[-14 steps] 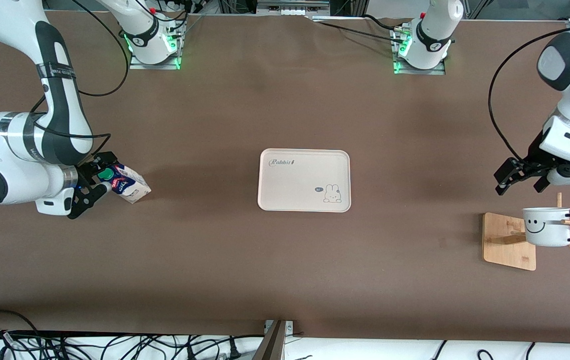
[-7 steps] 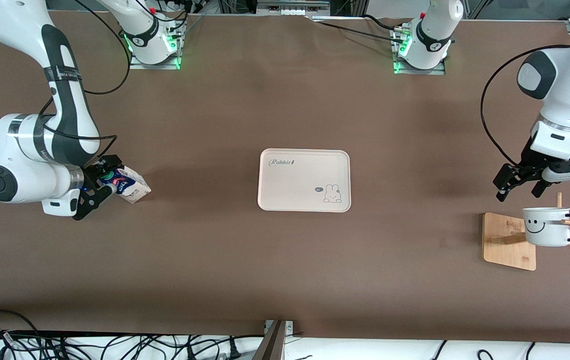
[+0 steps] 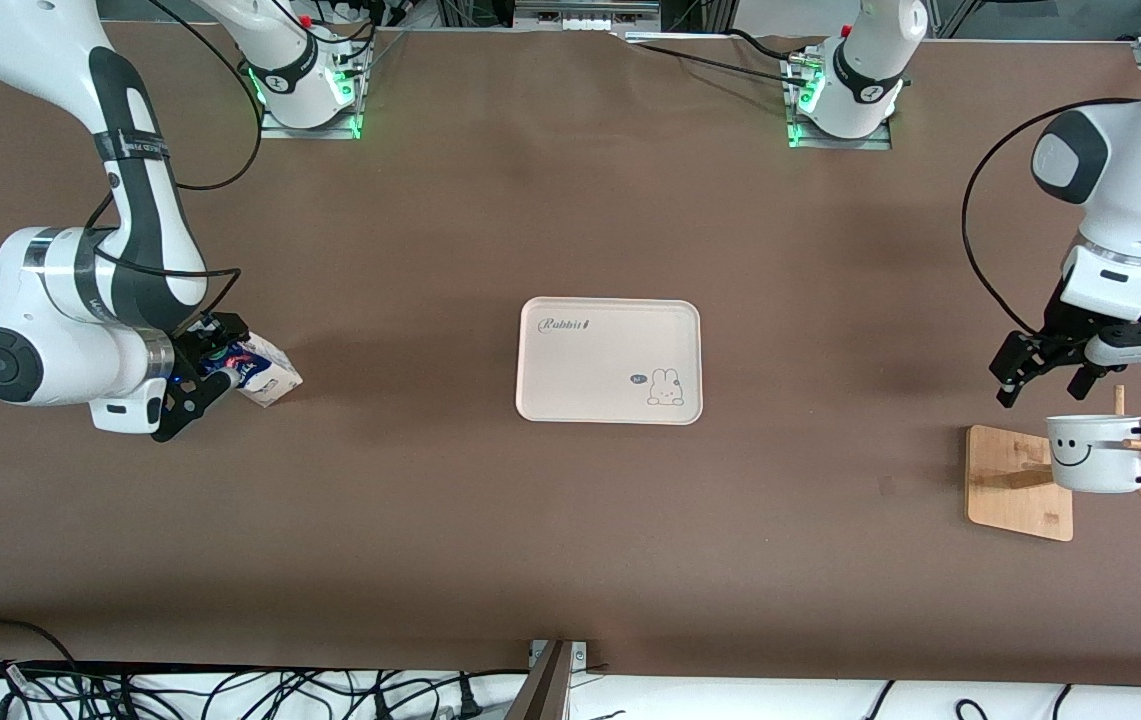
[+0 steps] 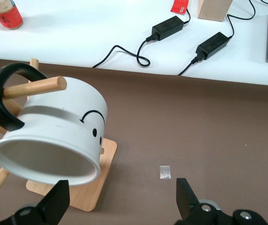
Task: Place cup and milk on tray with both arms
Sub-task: 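Lift the carton with the right gripper while the left gripper reaches the mug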
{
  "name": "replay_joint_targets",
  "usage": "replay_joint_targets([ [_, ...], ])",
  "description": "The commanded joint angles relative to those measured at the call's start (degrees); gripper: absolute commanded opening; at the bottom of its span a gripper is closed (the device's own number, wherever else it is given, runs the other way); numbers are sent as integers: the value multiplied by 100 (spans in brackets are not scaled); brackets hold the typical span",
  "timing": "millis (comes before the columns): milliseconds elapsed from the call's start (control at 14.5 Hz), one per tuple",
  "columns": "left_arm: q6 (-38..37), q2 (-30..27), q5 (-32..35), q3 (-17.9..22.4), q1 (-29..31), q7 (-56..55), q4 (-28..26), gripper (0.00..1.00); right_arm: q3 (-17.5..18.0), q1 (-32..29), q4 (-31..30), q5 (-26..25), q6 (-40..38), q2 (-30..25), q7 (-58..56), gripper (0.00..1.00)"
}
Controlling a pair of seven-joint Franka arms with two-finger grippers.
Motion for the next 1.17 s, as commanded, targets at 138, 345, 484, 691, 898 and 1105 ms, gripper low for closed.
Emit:
replay_joint_targets([
  [138, 202, 347, 164, 50, 14, 124, 340, 100, -3, -36, -64, 132, 137, -95, -8, 41],
  [345, 202, 514, 155, 50, -3, 186, 551, 100, -11, -44, -55, 334, 119, -103, 27, 37],
  [484, 202, 637, 164, 50, -12, 221, 700, 100, -29, -45, -37, 343, 128, -112, 54, 37],
  [691, 211, 752, 155, 50, -38, 265, 885, 100, -46, -45, 155, 343, 58, -235, 263, 37],
  [898, 202, 787, 164, 50, -38, 265, 903, 100, -55, -36, 567, 352, -292, -393, 632, 37],
  [1105, 263, 866, 164, 59, -38, 274, 903, 100, -11, -10, 1122, 596, -759, -411, 1430, 37],
])
